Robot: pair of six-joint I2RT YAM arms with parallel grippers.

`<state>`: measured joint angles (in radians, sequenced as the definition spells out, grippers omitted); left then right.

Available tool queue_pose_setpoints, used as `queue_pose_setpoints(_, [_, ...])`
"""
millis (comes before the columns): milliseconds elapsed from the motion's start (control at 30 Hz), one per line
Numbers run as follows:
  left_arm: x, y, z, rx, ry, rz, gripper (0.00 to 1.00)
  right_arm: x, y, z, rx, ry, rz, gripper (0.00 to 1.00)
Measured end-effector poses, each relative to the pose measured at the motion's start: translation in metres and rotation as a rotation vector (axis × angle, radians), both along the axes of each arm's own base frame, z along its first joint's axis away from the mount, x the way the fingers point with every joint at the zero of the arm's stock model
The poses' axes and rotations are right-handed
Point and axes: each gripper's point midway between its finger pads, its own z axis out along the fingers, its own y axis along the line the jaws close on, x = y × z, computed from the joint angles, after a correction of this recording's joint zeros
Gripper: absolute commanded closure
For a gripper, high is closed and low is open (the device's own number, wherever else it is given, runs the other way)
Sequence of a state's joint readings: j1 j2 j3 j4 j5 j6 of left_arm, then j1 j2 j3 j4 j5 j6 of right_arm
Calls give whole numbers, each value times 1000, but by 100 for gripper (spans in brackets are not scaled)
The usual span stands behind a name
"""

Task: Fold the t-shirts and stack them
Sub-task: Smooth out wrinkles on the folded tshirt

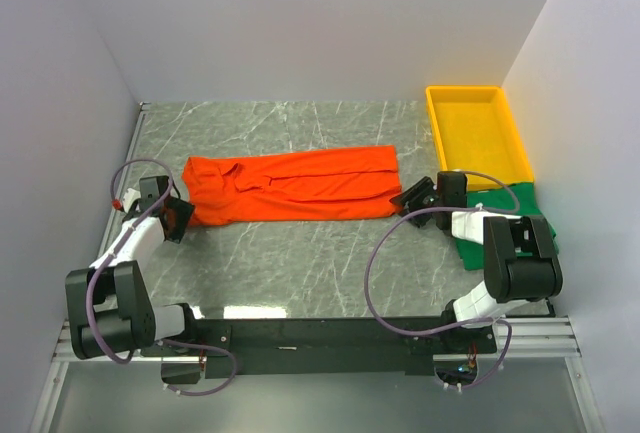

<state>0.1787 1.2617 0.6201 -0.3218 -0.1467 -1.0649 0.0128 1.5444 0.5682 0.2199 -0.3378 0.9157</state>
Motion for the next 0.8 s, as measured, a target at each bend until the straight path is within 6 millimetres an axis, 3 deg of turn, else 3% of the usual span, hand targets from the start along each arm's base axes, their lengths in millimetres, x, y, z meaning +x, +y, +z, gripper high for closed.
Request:
queue_pose_setpoints(300, [3,5,-8,2,13,19,45,0,0,-2,5,13,-5,48])
queue_pose_setpoints(400, [2,7,-9,9,19,23,57,0,-2,-3,-6,30,-10,56])
queue_pose_setpoints(567, [1,12,-12,42,34,27,96,-4,-7,-8,-49,71,0,85])
queue_pose_setpoints(600, [0,14,-13,52,42,21,99,-5,-8,-9,-61,79,5,92])
queue_pose_setpoints(700, [-1,18,-16,81,71,6,99,-9,-11,-12,-93,99,23,100])
queue_pose_setpoints(800, [2,25,-9,130,101,-22,99,-10,-21,-12,-126,113,34,100])
